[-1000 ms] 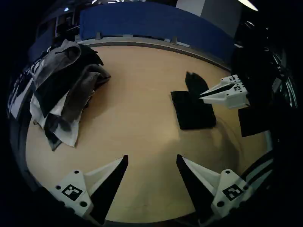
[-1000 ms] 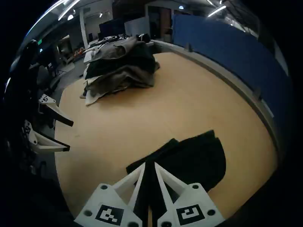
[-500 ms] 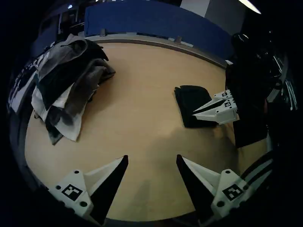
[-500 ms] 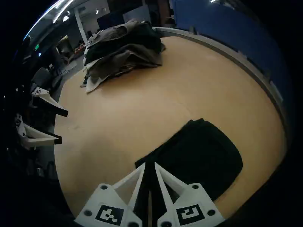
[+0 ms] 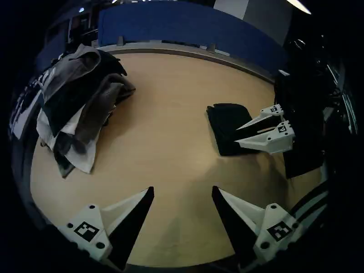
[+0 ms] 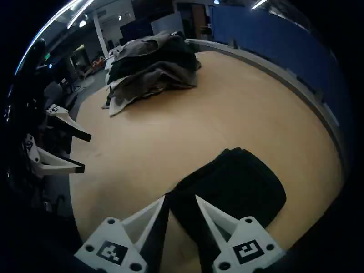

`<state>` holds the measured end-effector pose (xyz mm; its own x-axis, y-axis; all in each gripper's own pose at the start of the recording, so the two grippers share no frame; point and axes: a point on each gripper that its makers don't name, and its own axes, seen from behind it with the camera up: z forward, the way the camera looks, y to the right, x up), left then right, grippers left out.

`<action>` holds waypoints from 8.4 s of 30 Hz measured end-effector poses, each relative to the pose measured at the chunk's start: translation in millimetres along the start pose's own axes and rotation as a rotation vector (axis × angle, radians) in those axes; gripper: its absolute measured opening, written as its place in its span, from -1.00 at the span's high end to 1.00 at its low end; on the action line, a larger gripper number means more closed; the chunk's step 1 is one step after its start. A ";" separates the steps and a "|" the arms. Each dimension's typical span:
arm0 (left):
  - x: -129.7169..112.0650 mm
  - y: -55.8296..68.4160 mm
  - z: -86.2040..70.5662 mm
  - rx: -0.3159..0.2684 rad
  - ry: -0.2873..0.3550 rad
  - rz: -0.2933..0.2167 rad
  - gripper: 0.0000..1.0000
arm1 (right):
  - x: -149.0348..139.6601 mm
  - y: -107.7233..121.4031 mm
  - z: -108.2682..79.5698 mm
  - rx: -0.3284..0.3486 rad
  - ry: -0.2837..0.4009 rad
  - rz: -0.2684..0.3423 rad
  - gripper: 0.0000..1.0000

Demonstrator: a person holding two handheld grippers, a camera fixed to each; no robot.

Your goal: Fold towel

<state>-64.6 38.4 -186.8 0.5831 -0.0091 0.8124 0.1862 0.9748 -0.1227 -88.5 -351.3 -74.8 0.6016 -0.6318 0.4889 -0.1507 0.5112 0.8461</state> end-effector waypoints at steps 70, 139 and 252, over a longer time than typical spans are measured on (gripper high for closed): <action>12.8 21.0 1.5 -0.012 0.018 0.044 -0.89 | -100.0 52.5 -35.3 -0.193 -0.057 0.211 0.86; 58.5 71.2 2.5 -0.061 0.075 0.130 -0.89 | -28.2 156.5 -286.0 -0.520 0.307 0.143 0.95; 71.1 108.6 28.2 0.008 0.031 0.175 -0.89 | -388.5 312.7 -339.3 -0.838 -0.102 0.653 0.16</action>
<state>-25.2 149.9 -126.3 0.6298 0.1541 0.7614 0.0735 0.9639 -0.2559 -103.1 251.7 -72.2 0.5249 -0.1161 0.8432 0.1904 0.9816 0.0167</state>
